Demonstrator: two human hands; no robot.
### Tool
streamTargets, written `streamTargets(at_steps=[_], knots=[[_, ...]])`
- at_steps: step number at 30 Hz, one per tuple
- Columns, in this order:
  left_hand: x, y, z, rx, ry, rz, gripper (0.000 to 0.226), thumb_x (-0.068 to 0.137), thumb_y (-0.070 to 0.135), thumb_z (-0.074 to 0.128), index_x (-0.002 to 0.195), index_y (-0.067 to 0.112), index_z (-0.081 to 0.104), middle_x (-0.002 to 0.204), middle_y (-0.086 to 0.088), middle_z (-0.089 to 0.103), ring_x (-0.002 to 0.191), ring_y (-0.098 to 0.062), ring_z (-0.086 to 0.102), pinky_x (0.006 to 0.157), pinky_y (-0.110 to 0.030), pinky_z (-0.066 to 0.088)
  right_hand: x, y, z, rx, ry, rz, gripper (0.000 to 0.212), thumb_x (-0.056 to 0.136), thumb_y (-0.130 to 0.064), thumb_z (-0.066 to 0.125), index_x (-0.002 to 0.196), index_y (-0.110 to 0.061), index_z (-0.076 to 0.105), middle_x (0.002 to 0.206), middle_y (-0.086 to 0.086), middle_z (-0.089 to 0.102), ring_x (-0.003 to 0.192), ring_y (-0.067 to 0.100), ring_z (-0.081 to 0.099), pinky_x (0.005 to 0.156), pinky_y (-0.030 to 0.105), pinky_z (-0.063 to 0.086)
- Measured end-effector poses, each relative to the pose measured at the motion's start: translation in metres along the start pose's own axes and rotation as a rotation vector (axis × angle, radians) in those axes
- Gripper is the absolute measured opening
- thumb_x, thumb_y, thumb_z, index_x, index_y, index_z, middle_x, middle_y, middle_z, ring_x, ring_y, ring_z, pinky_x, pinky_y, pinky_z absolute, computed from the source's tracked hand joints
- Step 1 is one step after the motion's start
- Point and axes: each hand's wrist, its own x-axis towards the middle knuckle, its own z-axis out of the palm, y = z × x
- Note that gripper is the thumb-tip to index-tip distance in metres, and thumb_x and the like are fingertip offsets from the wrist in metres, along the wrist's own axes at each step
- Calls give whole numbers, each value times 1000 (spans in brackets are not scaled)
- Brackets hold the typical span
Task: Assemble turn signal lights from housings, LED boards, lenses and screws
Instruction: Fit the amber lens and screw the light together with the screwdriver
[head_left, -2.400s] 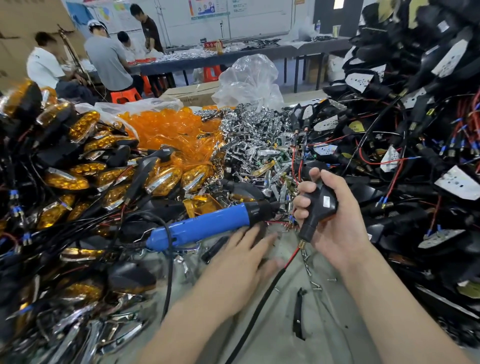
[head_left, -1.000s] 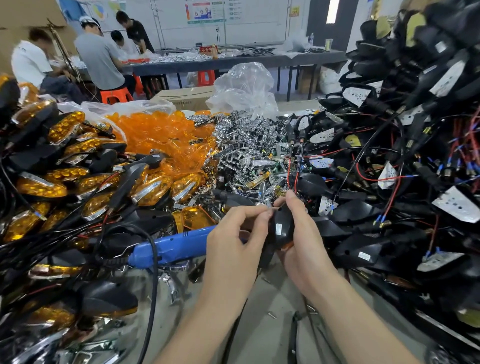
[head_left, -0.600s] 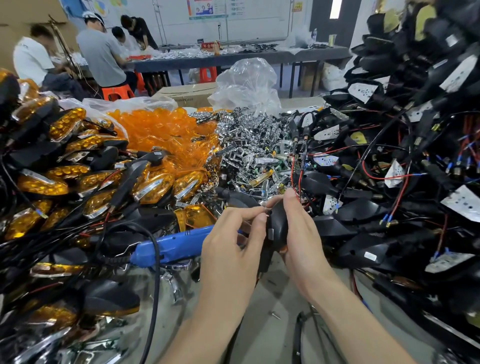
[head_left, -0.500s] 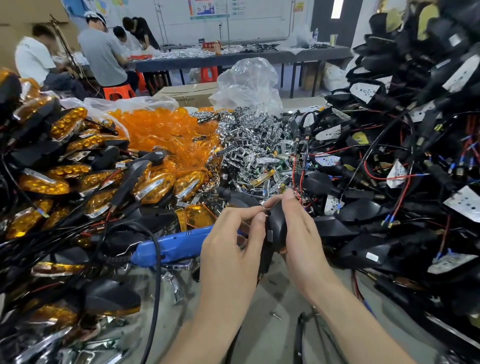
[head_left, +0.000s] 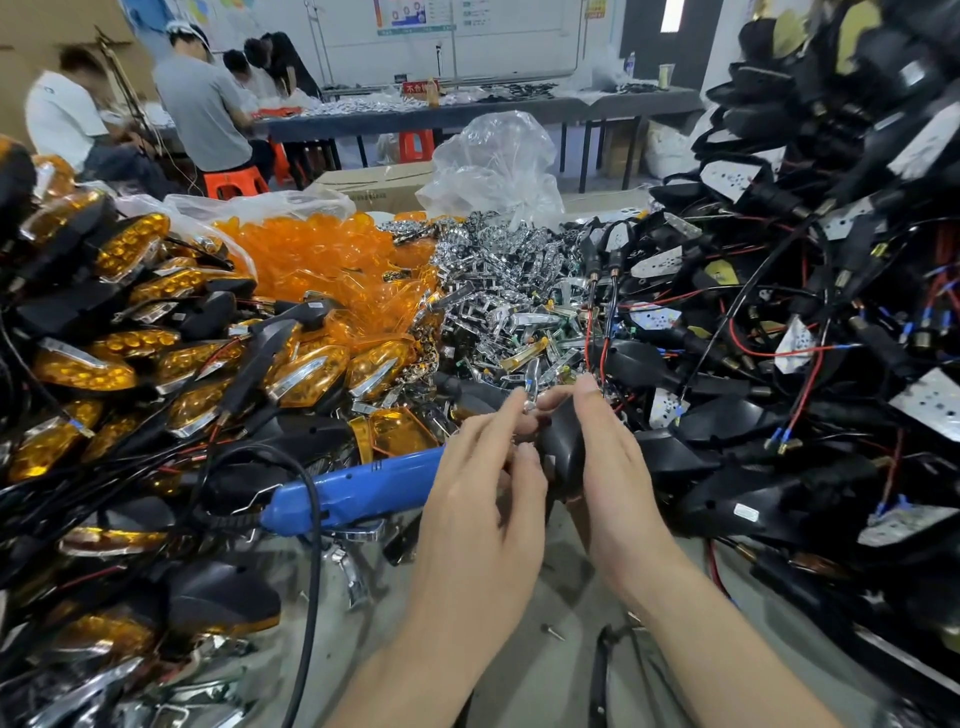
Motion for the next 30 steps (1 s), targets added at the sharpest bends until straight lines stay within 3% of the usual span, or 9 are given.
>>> streamTargets(at_steps=[3,6,9,12,16,21,24,26,30], knots=[[1,4,-2,-174,33,-179,33,104,20,46,129,38,57,109,17,63,102,-6,65,80,-20,55,4,-3,-1,198,-15,87,37,90,-57,58,77,-24,69,84,5,69,66,21,65,61,33,55],[0,6,-7,-400,110,-449,29,102,10,50,117,32,62,98,11,70,89,-5,70,74,-21,57,6,-1,-3,198,-17,78,37,89,-57,55,75,-27,70,101,3,77,56,22,65,50,30,52],[-10,8,-16,-710,304,-730,21,97,4,56,112,17,60,87,-3,75,80,-20,74,63,-30,61,6,1,-5,141,-61,53,37,90,-58,53,76,-29,71,120,-1,75,54,24,65,50,30,52],[-24,8,-30,-868,447,-904,17,95,0,56,111,6,58,87,-22,75,79,-36,75,62,-46,63,5,2,-4,92,-108,58,38,91,-57,54,80,-24,70,125,-7,73,53,26,65,50,30,53],[-28,5,-42,-938,496,-1003,19,100,5,51,118,-2,53,98,-36,69,81,-43,74,63,-53,61,2,5,-1,-24,-157,100,44,93,-62,59,84,-21,69,123,-17,72,54,26,67,51,30,54],[-10,16,-39,-984,473,-1111,12,102,13,50,96,3,51,111,-32,60,111,-42,63,80,-51,56,1,6,0,-147,-184,106,43,88,-65,56,80,-24,67,119,-16,73,57,30,69,54,31,55],[4,14,-34,-1045,440,-1187,27,103,17,50,121,-2,45,111,-31,56,121,-42,56,91,-52,52,1,4,1,-145,-190,97,36,86,-62,56,74,-31,68,112,-5,75,54,29,68,55,33,55],[15,11,-36,-1068,435,-1246,40,103,19,52,134,-4,41,116,-36,54,119,-45,56,89,-53,52,0,2,-1,-156,-199,77,37,88,-61,57,73,-28,66,111,-3,75,53,29,67,53,33,55],[27,4,-41,-1085,382,-1291,43,99,21,61,130,-5,46,106,-38,55,94,-46,61,75,-53,52,2,-3,-4,-83,-198,74,44,93,-60,60,71,-21,61,110,4,76,48,29,63,46,28,52]])
